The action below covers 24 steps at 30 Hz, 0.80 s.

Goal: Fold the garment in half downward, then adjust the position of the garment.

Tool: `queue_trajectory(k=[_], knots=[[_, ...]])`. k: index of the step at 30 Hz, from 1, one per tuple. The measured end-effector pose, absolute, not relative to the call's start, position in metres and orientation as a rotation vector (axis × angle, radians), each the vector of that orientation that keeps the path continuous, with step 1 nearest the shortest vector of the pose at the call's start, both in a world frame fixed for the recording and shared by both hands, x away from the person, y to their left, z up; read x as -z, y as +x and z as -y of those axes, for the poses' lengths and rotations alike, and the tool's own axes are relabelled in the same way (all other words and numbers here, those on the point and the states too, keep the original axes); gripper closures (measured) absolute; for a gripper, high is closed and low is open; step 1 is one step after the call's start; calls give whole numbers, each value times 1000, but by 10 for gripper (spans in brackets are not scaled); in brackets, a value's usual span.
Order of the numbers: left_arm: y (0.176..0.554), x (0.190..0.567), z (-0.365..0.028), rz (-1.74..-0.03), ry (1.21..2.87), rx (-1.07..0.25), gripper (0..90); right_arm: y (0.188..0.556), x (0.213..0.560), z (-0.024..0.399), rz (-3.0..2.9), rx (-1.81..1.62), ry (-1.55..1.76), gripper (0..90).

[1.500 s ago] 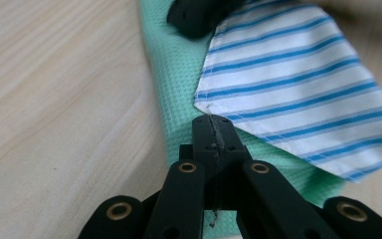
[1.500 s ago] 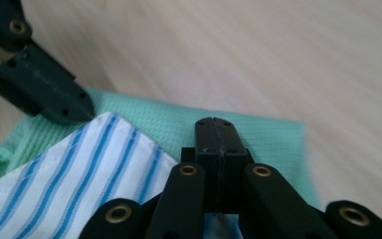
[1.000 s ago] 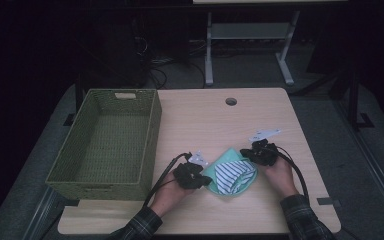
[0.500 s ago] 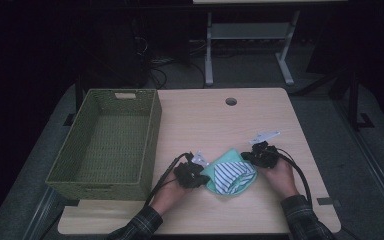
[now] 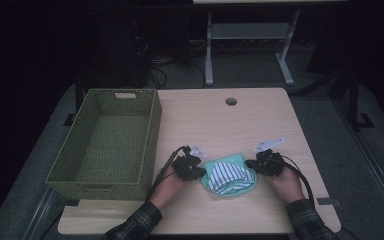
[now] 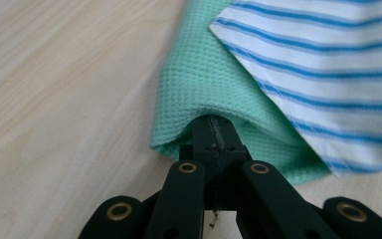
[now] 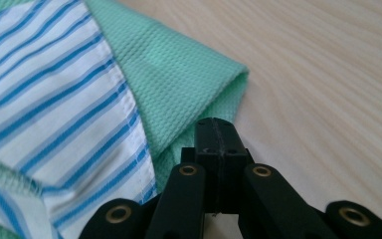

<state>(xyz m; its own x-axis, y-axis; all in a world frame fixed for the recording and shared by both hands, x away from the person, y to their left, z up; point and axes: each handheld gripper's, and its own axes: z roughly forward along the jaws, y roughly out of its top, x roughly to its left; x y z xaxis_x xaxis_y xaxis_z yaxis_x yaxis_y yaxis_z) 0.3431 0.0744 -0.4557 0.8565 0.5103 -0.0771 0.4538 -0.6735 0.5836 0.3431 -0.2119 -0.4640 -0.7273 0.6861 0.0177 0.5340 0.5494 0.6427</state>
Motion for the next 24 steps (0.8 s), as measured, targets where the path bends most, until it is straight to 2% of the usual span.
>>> queue_trajectory(k=[13, 19, 24], knots=[[367, 454, -71, -752, 2363, -109, 896, 319, 460, 217, -2569, -949, 985, 898], [358, 442, -83, -751, 2304, -80, 894, 330, 448, 227, -2483, -1034, 1028, 898], [347, 440, -93, -767, 2268, -57, 833, 348, 447, 231, -2456, -1043, 1067, 898]])
